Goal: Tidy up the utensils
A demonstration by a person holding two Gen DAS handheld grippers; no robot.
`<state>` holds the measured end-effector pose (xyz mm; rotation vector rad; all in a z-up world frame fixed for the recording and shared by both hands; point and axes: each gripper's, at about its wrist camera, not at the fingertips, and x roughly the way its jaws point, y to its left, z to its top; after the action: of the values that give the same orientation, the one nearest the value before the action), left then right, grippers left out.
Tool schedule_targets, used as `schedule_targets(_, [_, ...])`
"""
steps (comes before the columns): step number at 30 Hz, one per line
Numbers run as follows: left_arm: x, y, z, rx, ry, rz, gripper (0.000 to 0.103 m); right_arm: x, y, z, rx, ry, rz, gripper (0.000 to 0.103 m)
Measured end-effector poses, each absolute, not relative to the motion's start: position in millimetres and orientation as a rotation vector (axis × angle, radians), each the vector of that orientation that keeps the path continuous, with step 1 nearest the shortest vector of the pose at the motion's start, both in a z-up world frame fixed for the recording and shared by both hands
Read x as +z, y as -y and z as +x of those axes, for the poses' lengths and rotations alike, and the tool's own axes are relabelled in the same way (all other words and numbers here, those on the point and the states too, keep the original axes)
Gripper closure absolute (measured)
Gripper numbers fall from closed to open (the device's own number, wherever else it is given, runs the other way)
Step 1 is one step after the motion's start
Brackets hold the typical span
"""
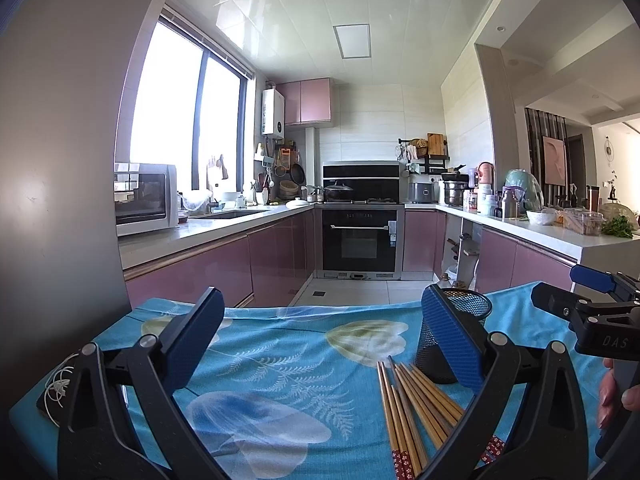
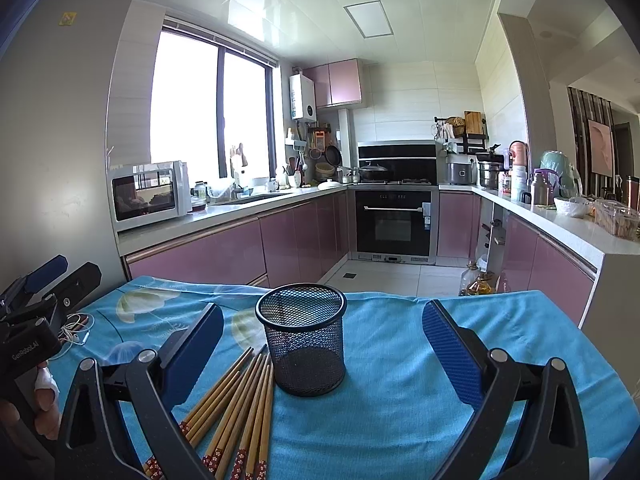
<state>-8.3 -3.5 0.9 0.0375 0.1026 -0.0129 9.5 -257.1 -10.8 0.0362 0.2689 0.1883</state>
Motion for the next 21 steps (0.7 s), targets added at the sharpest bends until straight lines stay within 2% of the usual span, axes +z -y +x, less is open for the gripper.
schedule_targets(9, [0.6, 5.0, -5.7, -0.024, -0.127, 0.043, 0.006, -14.4, 258.4, 12.5, 0.196, -0.291, 0.039, 0.007])
schedule_targets(14, [-7.9, 5.3, 9.5, -0.068, -0.232, 0.071, 0.006, -25.4, 254.0, 24.4, 0.257, -0.402, 0.031, 0.007])
schedule_targets(17, [-20.8, 8.8, 25.4, -0.083, -0.338, 0.111, 0.006, -38.4, 246.3, 32.9, 0.295, -0.501, 0.0, 0.013])
schedule_targets(18, [-25.2, 9.5, 30.3, -0.087, -0.373, 0.118, 0.007, -43.3, 243.5, 35.8, 0.31, -0.537, -0.006, 0.018])
schedule_targets(21, [-39.0, 11.6, 43.4, -0.113, -0.465, 0.144, 0.014, -57.4, 234.6, 41.6, 0.344, -0.631, -0.039, 0.027])
